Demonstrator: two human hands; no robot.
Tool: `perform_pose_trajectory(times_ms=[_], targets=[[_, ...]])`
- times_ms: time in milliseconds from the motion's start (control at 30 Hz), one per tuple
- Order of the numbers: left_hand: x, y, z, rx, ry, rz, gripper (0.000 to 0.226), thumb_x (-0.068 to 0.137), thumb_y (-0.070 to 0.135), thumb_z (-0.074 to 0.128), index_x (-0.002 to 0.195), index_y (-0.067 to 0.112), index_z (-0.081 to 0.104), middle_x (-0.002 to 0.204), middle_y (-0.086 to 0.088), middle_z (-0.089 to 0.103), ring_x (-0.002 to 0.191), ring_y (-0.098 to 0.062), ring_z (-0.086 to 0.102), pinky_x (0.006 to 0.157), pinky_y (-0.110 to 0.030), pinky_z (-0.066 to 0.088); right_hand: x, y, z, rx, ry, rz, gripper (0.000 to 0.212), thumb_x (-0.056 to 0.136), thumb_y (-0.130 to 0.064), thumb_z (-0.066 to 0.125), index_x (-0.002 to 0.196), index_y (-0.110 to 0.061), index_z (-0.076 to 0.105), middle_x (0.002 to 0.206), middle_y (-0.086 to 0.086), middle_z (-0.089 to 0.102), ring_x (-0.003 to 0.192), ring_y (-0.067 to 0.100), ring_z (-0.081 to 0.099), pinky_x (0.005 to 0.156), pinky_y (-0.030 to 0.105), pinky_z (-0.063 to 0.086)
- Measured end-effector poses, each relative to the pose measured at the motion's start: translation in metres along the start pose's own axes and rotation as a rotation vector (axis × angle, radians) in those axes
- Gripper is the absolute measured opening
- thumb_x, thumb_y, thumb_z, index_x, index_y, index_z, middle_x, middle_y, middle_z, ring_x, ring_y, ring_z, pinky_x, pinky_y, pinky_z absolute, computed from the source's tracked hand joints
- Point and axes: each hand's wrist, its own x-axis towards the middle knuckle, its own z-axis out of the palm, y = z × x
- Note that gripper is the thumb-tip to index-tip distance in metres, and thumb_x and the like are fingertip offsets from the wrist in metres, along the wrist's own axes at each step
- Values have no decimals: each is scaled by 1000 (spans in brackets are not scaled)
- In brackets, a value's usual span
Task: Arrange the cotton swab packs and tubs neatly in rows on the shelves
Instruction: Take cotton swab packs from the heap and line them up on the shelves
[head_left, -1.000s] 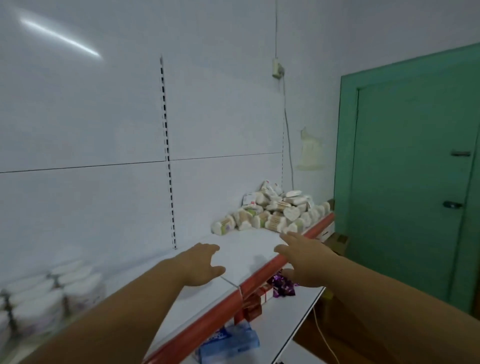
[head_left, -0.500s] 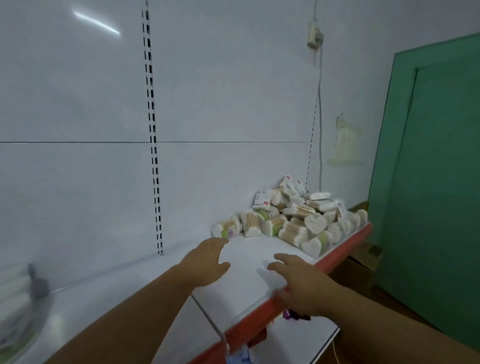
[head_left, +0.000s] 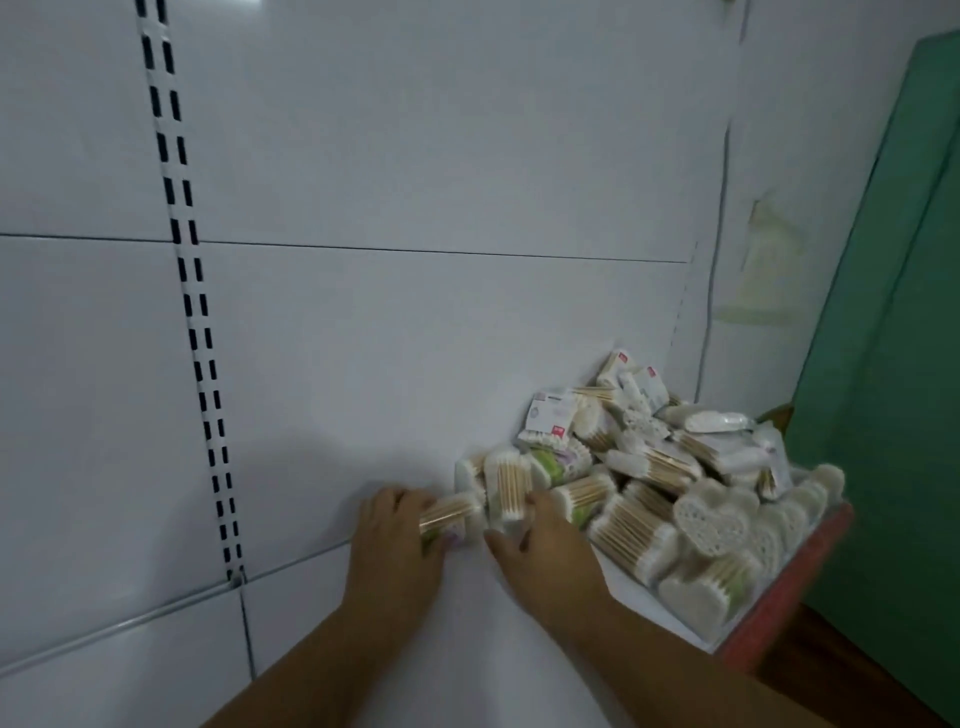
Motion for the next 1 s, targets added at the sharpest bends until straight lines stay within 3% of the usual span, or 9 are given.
perform_pose_trajectory(times_ms=[200,333,433,600,667,767,867,933,1000], targets=[[-1,9,-20,-437,-21,-307,23,84,36,72,95,22,57,85,8,64,67,8,58,60,-8,41,24,11,11,224,75,99,37,87,-53,57,104,-20,51,92,-3,63,89,21,62,68,26,39],[7,11,-32,-911,124,-652,27,94,27,60,108,4,54,100,-13,65,79,-14,62,63,-21,52,27,18,17,315,76,51,30,90,-44,57,97,-16,50,93,5,62,90,27,62,72,30,44],[3,36,-39,-1011,158,-815,19,95,18,57,103,0,53,99,-20,64,72,-17,66,58,-22,55,24,20,13,346,26,9,31,91,-42,56,98,-13,52,92,5,61,86,26,61,72,32,47],[-46,92,-68,-1303,303,-928,34,89,29,61,104,-1,63,100,-22,69,85,-28,66,60,-33,59,19,11,-6,451,-114,9,32,91,-43,58,77,-14,59,72,3,62,74,26,61,65,32,48],[-76,115,-88,-1398,402,-872,38,82,34,61,104,4,65,97,-20,71,81,-27,69,56,-35,60,13,-7,-32,777,-235,26,38,89,-32,66,58,-14,51,52,-1,48,51,18,47,49,28,38],[-125,142,-117,-1504,542,-774,50,71,39,58,107,4,65,90,-20,71,70,-28,72,52,-35,59,-30,-42,-75,1302,-657,94,25,85,-25,69,72,-14,51,54,-1,35,43,9,28,37,19,20],[-167,155,-143,-1519,615,-732,57,73,37,58,119,2,61,104,-21,70,78,-28,72,56,-35,60,-94,-71,-79,1454,-1059,195,30,70,-36,65,83,-9,64,65,4,55,55,13,48,48,24,35],[-192,159,-166,-1476,649,-673,54,78,32,58,124,4,59,115,-22,67,89,-30,70,61,-35,61,-133,-85,-69,1511,-1201,249,43,67,-36,64,96,-6,70,83,9,70,67,18,64,56,30,49],[-219,157,-192,-1408,660,-626,49,82,30,57,126,8,59,118,-20,67,101,-32,68,69,-37,61,-167,-103,-62,1572,-1255,273,56,52,-36,84,96,-3,74,91,14,73,71,23,72,54,30,57]])
